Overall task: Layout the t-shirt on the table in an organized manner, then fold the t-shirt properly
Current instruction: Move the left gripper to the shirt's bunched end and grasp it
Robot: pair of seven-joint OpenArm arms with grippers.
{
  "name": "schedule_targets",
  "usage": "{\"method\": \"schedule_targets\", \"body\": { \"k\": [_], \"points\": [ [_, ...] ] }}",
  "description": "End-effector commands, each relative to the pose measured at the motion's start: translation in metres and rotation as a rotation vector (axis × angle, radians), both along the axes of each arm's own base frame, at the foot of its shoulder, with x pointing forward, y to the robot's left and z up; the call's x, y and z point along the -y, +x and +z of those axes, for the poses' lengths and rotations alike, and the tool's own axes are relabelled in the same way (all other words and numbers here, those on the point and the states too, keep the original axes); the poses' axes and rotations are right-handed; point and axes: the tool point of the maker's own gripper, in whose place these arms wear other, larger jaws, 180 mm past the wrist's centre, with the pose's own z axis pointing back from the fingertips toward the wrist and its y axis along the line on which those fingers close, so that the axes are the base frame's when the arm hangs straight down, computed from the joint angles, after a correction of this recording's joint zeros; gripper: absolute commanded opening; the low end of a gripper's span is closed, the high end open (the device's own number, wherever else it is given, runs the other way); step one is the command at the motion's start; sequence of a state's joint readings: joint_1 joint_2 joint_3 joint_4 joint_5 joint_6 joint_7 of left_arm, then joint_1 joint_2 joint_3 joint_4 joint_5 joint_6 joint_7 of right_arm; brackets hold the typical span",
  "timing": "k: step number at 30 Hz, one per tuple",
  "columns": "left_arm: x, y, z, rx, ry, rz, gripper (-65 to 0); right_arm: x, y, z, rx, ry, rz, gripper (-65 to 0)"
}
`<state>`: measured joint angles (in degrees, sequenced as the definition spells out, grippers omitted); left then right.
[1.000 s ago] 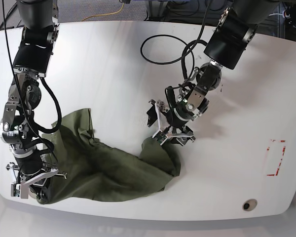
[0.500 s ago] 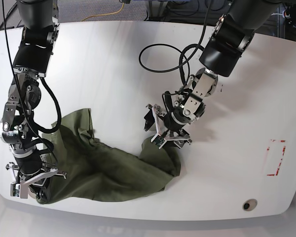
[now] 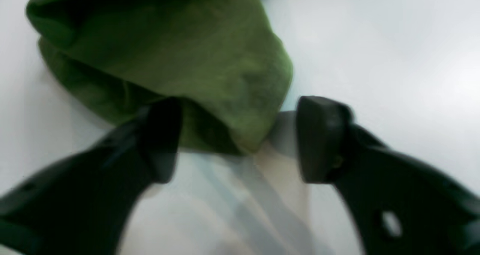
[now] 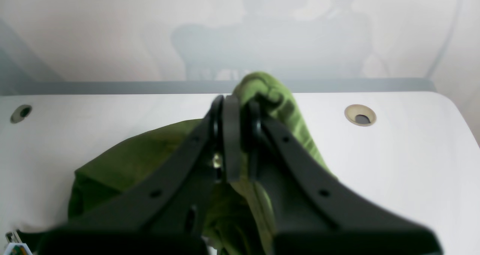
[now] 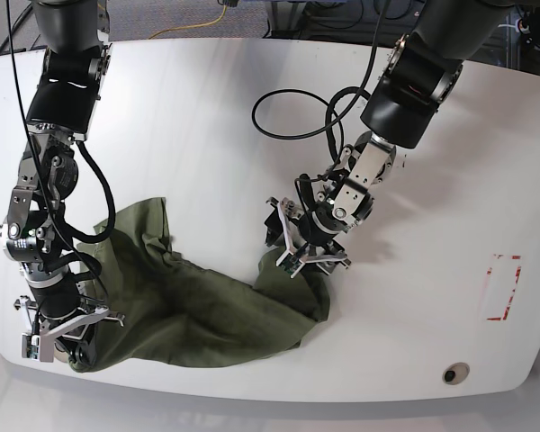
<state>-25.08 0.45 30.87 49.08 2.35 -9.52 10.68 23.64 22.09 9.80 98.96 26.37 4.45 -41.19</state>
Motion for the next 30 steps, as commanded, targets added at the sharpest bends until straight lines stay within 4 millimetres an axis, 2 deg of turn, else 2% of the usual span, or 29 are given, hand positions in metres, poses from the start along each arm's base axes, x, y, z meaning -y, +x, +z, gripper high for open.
{"method": "schedule_targets", "body": {
  "k": [1, 5, 12, 30],
  "points": [
    [0.0, 0.009, 0.01, 0.023, 0.007, 0.002, -34.2, 0.003, 0.002, 0.027, 0.079, -0.009, -0.003, -65.0],
    [-0.003, 0.011, 0.011, 0.029, 0.011, 0.021, -44.3, 0.003, 0.002, 0.027, 0.079, -0.009, -0.003, -65.0],
    [-0.024, 0.024, 0.016, 0.076, 0.035, 0.142, -65.0, 0.003, 0.002, 0.027, 0.079, -0.01, -0.004, -65.0],
    [-0.031, 0.026, 0.018, 0.105, 0.027, 0.163, -64.7, 0.0, 0.002, 0.027, 0.08, -0.02, 0.016, -65.0]
  ]
}}
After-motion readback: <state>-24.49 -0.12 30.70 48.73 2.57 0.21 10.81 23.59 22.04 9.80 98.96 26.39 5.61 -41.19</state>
